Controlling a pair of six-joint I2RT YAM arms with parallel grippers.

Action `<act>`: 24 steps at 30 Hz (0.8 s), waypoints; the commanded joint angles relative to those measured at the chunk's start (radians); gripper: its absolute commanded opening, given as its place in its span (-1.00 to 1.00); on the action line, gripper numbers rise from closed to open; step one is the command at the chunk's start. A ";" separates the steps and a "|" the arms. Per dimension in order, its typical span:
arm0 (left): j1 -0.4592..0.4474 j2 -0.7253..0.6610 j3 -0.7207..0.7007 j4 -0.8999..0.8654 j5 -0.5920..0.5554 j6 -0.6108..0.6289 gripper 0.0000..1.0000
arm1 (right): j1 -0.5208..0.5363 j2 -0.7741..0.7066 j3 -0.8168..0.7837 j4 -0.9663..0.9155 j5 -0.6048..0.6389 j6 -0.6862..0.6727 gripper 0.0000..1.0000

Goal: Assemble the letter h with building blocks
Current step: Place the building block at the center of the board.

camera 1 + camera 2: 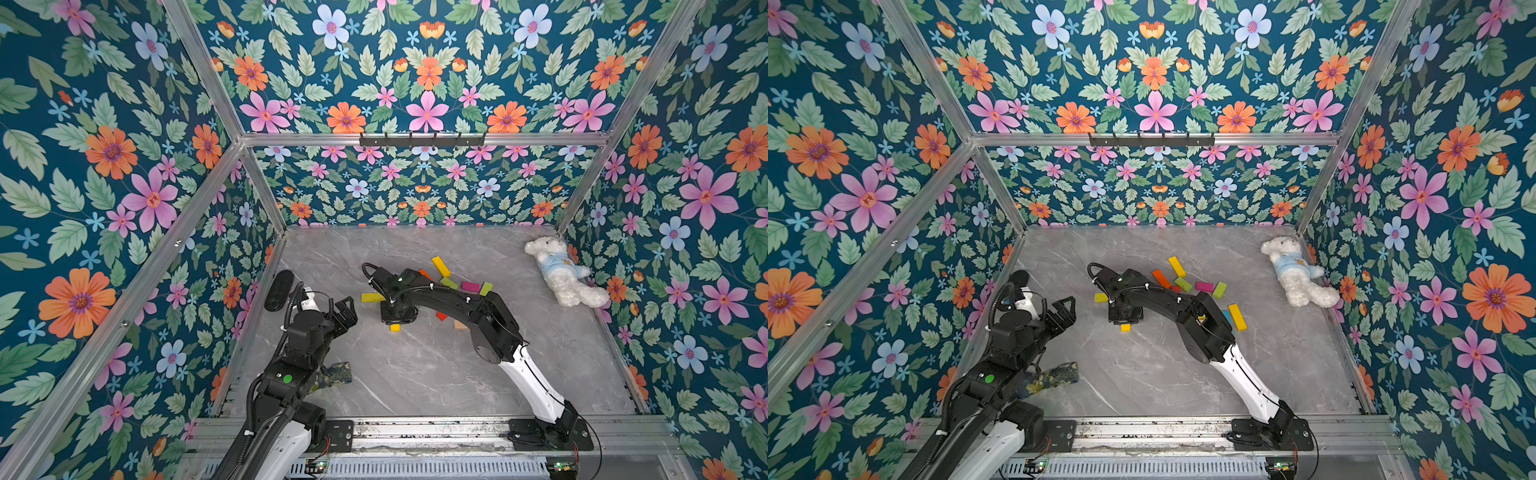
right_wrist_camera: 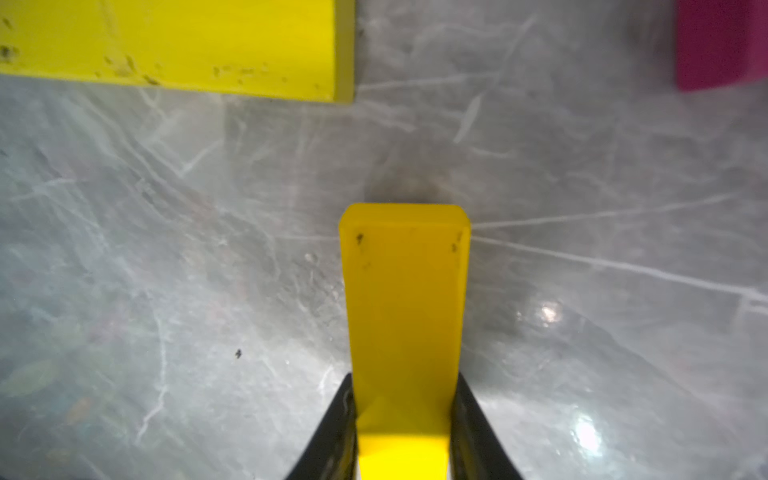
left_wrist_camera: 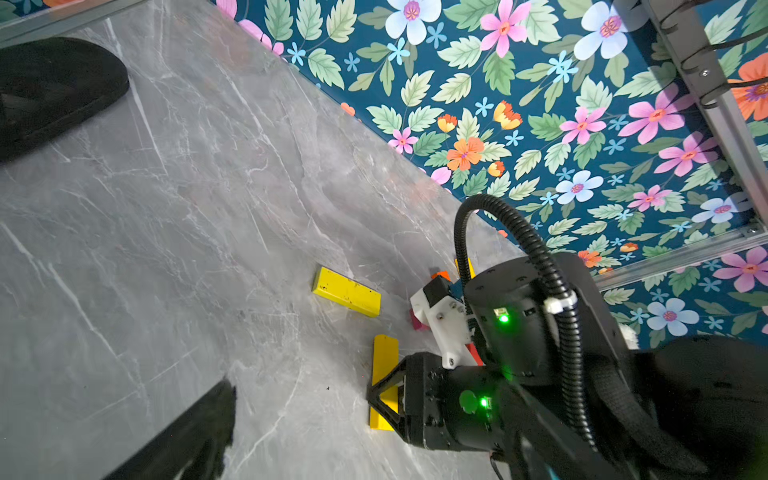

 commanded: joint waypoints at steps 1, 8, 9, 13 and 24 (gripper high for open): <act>0.000 0.015 0.008 -0.027 -0.019 -0.002 0.99 | -0.001 0.015 0.000 -0.020 0.023 0.011 -0.52; 0.000 0.021 0.011 -0.026 -0.015 -0.001 0.99 | -0.001 0.005 -0.014 0.005 0.019 0.022 -0.22; -0.001 0.018 0.011 -0.026 -0.014 -0.001 0.99 | -0.001 0.002 -0.017 0.014 0.017 0.022 -0.17; -0.001 0.004 0.010 -0.020 -0.010 -0.001 0.99 | -0.003 -0.011 -0.022 0.041 0.016 0.025 -0.03; -0.002 0.064 0.038 0.067 0.121 0.045 0.99 | -0.089 -0.408 -0.408 0.361 0.039 0.039 0.32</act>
